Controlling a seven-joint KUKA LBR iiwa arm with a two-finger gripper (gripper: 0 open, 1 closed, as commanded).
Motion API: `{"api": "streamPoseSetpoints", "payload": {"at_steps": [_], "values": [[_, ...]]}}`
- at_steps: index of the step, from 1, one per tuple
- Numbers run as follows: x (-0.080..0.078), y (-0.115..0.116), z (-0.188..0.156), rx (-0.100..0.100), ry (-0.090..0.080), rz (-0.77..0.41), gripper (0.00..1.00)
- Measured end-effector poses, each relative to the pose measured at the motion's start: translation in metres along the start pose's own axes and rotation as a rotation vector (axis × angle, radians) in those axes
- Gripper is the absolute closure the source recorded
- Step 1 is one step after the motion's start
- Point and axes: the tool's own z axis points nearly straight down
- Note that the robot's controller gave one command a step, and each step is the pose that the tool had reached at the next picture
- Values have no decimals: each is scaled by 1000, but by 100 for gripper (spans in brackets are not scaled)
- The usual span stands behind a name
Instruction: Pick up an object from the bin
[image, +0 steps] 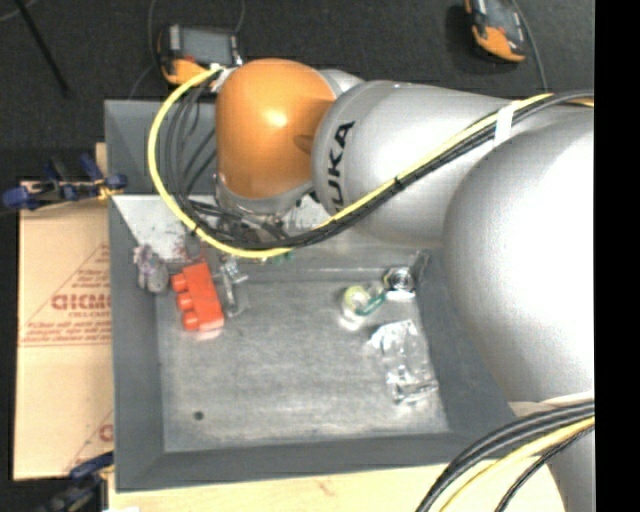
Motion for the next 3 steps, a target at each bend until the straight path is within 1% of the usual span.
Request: {"api": "streamPoseSetpoints", "payload": {"at_steps": [1,2,3], "values": [[8,14,92,0,7,186,0],[-4,4,109,2,-8,63,0],[-3,5,110,0,-2,64,100]]}}
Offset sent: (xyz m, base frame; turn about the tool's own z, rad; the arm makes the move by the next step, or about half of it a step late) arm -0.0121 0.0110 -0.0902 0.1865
